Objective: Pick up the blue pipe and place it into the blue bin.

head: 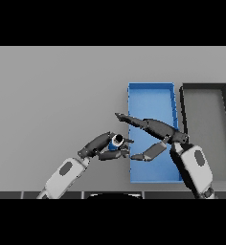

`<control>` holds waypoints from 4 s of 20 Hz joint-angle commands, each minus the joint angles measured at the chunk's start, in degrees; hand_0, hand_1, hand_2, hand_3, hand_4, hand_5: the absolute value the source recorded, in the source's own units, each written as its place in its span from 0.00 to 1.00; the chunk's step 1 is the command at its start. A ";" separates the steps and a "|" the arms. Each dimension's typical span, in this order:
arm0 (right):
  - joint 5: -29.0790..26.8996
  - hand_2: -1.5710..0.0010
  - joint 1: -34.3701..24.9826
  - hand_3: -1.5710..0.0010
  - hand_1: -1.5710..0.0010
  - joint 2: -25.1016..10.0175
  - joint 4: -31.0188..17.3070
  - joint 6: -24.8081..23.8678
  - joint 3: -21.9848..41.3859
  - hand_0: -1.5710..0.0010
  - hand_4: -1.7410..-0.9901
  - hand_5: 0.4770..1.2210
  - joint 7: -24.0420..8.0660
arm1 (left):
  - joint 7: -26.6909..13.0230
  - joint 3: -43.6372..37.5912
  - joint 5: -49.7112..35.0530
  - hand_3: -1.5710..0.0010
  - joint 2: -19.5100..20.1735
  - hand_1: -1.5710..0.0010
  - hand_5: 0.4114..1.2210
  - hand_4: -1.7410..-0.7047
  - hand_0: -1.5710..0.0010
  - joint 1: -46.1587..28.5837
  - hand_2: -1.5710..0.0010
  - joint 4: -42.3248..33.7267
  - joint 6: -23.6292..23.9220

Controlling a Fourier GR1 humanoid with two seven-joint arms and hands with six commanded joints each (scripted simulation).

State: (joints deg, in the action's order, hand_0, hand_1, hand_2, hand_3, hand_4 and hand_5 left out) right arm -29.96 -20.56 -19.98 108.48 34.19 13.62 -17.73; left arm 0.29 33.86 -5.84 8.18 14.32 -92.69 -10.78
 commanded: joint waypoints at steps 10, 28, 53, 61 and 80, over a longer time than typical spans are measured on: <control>3.97 1.00 -9.85 1.00 1.00 7.73 -6.63 1.29 5.98 1.00 0.71 0.03 -4.52 | 0.96 -1.41 0.65 0.01 -0.25 0.00 1.00 0.25 0.00 1.40 0.00 1.58 -2.29; 5.11 0.04 -13.64 0.05 0.04 12.02 -10.04 4.42 9.70 0.04 0.37 0.89 0.53 | 0.76 -2.81 2.20 0.02 -1.26 0.00 1.00 0.01 0.00 0.66 0.00 0.80 -3.88; -15.38 0.00 -15.72 0.00 0.00 15.38 -8.15 -4.56 2.42 0.00 0.33 1.00 -15.84 | -5.34 -4.46 7.43 0.99 -1.67 0.99 0.14 0.79 0.99 -2.22 0.99 0.63 -6.15; -23.27 0.00 -37.14 0.00 0.00 8.83 -15.13 -12.84 -7.03 0.00 0.33 1.00 -13.21 | -6.72 -4.55 7.72 1.00 -0.83 1.00 0.09 0.79 1.00 -2.03 1.00 -0.50 -6.10; 1.01 0.00 -25.73 0.00 0.00 0.90 -43.86 -22.11 -15.01 0.00 0.32 1.00 -15.09 | -5.66 -4.72 8.05 1.00 0.41 1.00 0.08 0.84 1.00 -2.93 1.00 -1.78 -6.41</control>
State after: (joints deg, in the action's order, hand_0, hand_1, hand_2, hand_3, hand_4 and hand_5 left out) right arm -28.90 -46.23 -19.07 64.58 12.14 -1.39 -32.96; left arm -5.29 29.15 2.20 8.56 11.39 -94.47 -17.21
